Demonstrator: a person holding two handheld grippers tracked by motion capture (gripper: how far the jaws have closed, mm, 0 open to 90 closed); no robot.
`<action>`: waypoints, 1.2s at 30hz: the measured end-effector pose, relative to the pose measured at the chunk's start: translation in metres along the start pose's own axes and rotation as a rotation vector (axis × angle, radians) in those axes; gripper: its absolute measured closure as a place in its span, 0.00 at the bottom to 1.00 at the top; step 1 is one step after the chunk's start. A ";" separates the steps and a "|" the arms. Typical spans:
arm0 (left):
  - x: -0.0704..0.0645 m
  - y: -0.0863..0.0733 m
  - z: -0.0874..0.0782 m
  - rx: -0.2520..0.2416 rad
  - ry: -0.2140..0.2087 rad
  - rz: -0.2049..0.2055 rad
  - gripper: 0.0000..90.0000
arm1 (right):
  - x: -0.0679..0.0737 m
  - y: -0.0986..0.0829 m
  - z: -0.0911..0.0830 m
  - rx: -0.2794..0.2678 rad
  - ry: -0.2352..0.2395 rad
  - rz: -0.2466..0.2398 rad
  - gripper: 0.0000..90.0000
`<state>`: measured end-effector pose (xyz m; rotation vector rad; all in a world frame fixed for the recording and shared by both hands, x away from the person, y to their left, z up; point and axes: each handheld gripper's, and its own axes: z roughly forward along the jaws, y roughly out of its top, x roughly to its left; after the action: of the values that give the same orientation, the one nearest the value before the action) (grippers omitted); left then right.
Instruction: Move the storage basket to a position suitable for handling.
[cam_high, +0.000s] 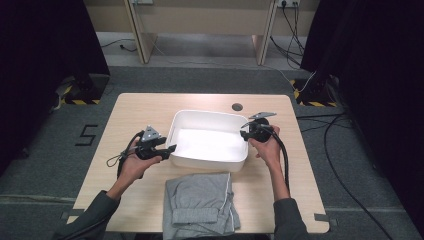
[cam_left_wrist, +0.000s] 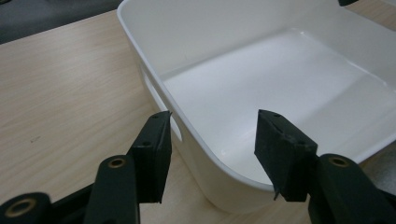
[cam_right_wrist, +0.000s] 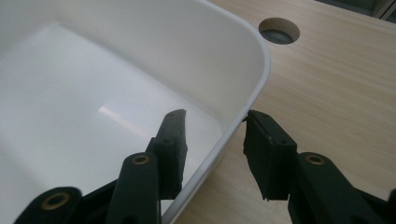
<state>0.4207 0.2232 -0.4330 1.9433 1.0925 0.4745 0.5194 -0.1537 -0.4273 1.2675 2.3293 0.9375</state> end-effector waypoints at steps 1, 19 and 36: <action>-0.002 -0.003 -0.002 -0.007 -0.002 0.000 0.50 | 0.001 0.004 0.003 0.015 -0.009 -0.019 0.69; -0.005 -0.009 0.006 -0.020 0.004 -0.026 0.49 | -0.005 0.038 0.030 0.080 -0.071 -0.056 0.86; -0.004 -0.005 0.021 0.006 0.045 -0.019 0.42 | -0.006 0.054 0.044 0.102 -0.079 -0.055 0.88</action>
<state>0.4299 0.2114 -0.4493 1.9338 1.1408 0.5077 0.5810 -0.1206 -0.4224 1.2482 2.3640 0.7458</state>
